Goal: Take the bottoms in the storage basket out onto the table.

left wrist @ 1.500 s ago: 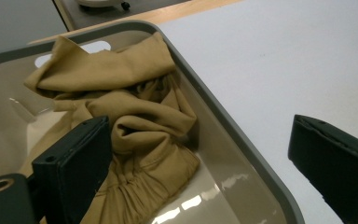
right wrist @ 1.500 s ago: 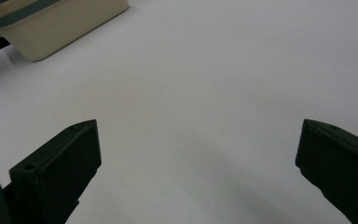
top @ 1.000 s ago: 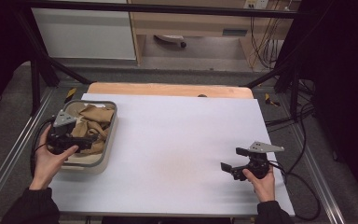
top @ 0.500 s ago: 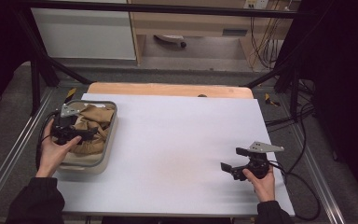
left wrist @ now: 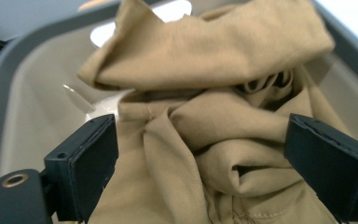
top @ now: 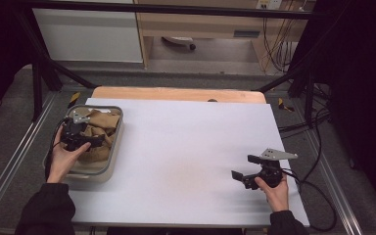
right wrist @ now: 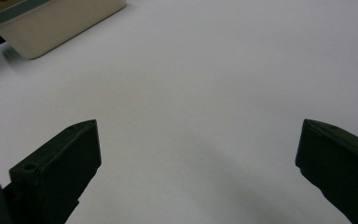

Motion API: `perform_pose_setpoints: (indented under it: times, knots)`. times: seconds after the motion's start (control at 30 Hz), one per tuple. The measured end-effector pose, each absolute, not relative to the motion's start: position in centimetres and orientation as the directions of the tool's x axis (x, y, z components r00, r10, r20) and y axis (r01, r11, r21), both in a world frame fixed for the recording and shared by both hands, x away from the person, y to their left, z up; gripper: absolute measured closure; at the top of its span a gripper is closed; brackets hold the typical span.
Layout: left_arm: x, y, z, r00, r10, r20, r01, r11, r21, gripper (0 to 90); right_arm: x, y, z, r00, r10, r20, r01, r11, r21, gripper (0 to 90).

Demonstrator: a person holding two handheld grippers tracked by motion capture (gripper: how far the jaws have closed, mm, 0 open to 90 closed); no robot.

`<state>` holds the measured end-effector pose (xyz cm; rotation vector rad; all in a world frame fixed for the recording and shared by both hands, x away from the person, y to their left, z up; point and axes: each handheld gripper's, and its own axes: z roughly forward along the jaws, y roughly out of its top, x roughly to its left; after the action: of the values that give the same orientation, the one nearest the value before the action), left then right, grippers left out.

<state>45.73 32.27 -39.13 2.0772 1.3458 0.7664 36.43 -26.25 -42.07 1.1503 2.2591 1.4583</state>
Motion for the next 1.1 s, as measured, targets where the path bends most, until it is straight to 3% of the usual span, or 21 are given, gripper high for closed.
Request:
perform_pose_setpoints:
  times: [0.73,0.87,1.1]
  knots:
    - [46.9,32.9,-40.8,0.346,0.932,0.105,0.681,-0.327,0.656,8.6,36.4,-26.3,-42.1,-0.671,0.708,0.219,0.492,0.205,0.846,0.6]
    - [46.7,32.8,-41.0,0.361,0.928,0.088,0.668,-0.323,0.67,19.5,36.4,-26.2,-42.1,-0.671,0.708,0.219,0.493,0.206,0.845,0.6]
    - [46.8,32.7,-41.2,0.36,0.929,0.09,0.684,-0.328,0.652,27.3,36.4,-26.3,-42.1,-0.672,0.708,0.219,0.492,0.205,0.846,0.6]
